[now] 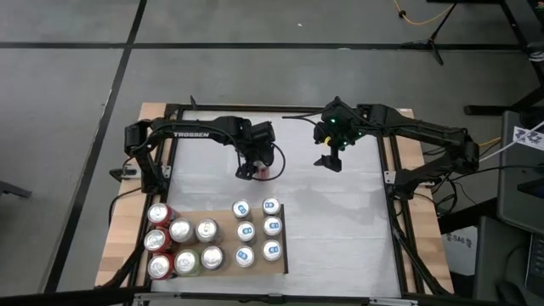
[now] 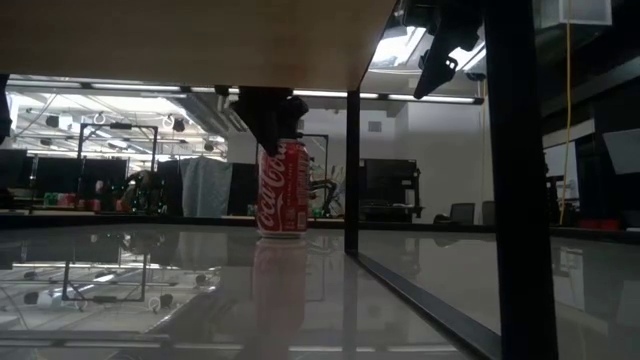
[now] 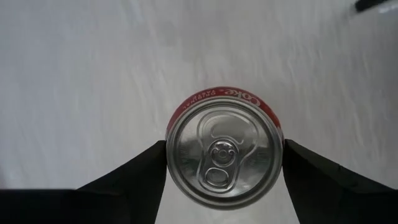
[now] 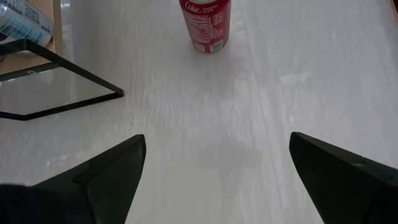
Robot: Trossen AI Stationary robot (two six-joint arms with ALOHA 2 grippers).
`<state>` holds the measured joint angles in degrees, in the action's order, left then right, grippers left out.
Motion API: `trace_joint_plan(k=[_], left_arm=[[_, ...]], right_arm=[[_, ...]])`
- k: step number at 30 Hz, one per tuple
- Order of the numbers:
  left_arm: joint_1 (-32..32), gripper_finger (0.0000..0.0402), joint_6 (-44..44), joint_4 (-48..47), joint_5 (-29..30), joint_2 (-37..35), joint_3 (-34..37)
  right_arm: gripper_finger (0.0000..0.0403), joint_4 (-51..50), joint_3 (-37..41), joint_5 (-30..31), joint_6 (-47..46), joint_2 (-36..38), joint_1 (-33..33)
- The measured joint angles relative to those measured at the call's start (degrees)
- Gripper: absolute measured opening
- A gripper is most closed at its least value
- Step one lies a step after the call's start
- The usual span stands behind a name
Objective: Place canned beverage on shelf
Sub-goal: Put the red soda can on the shelf
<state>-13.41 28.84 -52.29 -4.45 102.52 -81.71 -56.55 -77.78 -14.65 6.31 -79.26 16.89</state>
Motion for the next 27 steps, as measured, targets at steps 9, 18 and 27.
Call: trace_joint_plan(k=[9, 18, 27], left_arm=[[-0.2, 0.0262, -7.8, -1.1, 0.0, -2.0, 0.3], [-0.4, 0.0261, -10.7, -3.4, 0.9, -4.3, 0.3], [-0.7, 0.026, -12.9, -4.4, 1.1, -8.6, 0.3]], right_arm=[[0.0386, 0.0, 0.0, 0.0, 0.0, 0.0, 0.0], [0.0386, 0.0, 0.0, 0.0, 0.0, 0.0, 0.0], [0.0386, 0.1, 0.0, 0.0, 0.0, 0.0, 0.0]])
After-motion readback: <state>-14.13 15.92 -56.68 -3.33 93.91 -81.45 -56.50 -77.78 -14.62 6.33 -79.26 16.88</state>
